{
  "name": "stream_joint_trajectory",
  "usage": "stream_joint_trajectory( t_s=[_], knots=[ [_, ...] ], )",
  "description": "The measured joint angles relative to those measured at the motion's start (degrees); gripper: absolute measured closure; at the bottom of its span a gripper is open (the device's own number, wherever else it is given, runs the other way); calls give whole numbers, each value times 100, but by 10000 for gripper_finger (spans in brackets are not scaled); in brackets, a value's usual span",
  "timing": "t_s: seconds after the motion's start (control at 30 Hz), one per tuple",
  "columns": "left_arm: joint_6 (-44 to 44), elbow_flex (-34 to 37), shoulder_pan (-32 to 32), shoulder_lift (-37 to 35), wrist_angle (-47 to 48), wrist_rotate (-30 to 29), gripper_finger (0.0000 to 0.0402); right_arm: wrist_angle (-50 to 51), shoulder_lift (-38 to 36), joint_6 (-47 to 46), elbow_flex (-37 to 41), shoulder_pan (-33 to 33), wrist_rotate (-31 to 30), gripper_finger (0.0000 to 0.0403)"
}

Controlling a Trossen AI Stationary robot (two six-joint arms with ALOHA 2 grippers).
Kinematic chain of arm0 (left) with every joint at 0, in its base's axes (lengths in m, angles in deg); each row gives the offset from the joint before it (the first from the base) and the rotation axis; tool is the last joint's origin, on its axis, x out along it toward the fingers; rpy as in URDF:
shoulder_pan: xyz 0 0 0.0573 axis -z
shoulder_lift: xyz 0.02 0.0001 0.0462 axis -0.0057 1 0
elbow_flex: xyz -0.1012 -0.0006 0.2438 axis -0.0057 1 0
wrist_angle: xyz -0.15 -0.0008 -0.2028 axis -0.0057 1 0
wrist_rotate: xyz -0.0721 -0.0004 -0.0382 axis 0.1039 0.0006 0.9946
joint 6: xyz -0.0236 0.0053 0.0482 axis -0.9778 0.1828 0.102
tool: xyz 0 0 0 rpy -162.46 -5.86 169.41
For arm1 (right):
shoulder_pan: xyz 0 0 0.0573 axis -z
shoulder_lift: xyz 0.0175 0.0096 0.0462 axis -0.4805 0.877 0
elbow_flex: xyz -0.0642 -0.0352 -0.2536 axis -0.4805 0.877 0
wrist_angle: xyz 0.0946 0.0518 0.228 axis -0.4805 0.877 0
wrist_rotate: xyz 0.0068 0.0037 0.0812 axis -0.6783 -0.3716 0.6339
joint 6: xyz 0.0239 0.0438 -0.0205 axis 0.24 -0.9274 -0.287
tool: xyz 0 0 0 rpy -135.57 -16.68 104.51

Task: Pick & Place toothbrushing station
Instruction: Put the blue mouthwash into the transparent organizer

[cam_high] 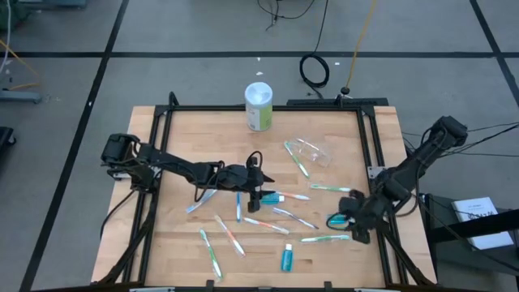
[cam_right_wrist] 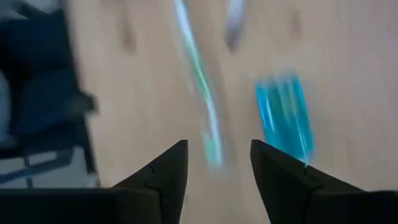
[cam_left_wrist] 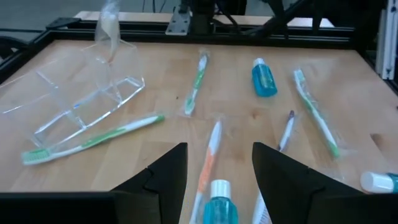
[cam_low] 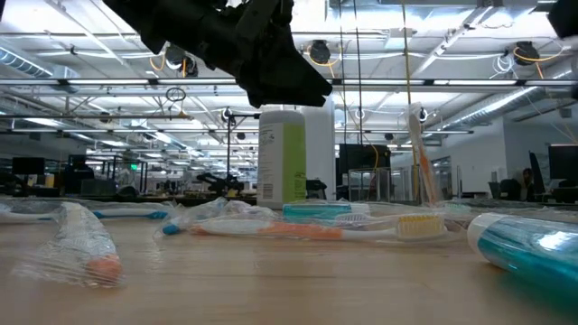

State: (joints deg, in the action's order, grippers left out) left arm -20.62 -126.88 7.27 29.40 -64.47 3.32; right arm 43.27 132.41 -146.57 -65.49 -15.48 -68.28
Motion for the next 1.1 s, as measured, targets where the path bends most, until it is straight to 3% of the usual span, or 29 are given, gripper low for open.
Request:
stream_joint_trajectory(
  t_s=[0.17, 0.27, 0.43, 0.67, 1.1],
  knots=[
    [131, 0, -22, 0, 24, 2, 215, 847, 370, -716, 3, -321, -11, 234],
    [137, 0, -15, 0, 37, 5, 215, 1004, 605, -665, 3, -389, 11, 234],
    [149, 0, -18, 0, 44, 7, 215, 986, 977, -131, 3, -395, -37, 234],
    [145, 0, -18, 0, 44, 9, 215, 932, 1387, 352, 3, -364, -568, 234],
    [94, 0, -18, -2, 44, 24, 215, 256, 1737, 350, 443, -272, -303, 234]
  ],
)
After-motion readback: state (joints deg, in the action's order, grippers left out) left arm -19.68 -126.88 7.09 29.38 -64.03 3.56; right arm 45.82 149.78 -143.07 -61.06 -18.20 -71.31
